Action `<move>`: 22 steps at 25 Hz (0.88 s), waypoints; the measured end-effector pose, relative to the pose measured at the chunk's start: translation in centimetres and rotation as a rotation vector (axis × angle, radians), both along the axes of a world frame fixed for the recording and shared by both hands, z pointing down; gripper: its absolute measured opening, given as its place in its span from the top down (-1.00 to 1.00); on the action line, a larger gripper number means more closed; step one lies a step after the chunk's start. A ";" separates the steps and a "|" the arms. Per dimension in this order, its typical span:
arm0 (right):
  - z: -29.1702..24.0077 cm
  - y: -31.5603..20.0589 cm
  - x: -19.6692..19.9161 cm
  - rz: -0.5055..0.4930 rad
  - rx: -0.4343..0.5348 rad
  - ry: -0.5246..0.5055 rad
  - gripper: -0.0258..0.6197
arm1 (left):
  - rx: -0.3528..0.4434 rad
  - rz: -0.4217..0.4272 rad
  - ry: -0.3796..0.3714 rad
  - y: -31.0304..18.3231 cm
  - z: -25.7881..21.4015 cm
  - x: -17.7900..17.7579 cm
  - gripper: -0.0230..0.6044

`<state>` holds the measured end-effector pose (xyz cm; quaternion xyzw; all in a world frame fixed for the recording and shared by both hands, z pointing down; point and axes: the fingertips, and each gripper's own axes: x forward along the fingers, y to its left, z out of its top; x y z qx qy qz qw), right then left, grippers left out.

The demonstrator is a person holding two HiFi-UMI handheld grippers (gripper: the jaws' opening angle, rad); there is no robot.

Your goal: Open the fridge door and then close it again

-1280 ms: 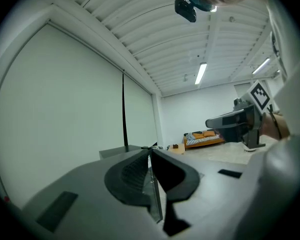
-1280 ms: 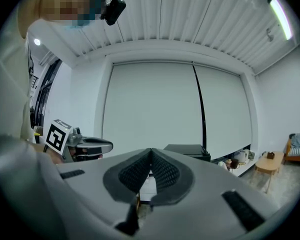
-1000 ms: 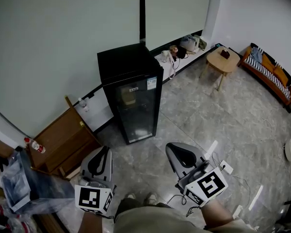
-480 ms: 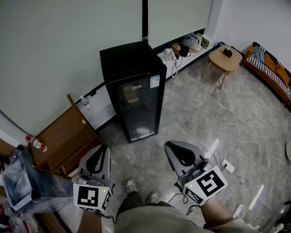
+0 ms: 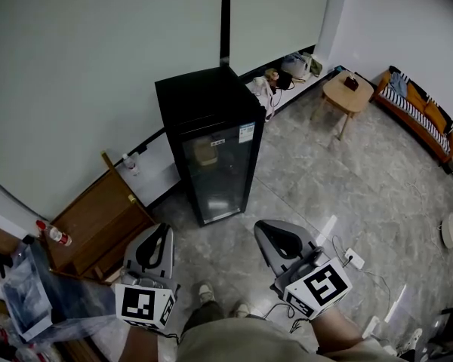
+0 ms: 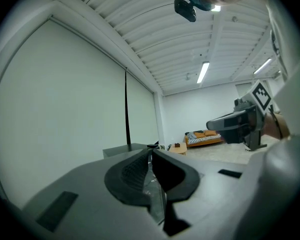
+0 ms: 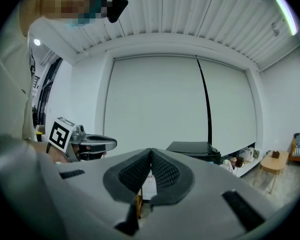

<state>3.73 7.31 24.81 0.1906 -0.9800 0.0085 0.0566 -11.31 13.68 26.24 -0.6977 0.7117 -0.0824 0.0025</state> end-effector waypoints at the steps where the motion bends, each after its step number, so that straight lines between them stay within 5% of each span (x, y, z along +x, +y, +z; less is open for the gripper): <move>1: 0.0 -0.3 -0.7 0.002 0.000 0.002 0.93 | -0.001 0.004 0.003 -0.4 0.1 -0.6 0.85; 22: 2.1 -7.6 -14.0 0.107 -0.010 0.000 0.93 | -0.047 0.091 0.038 -7.9 3.8 -13.6 0.85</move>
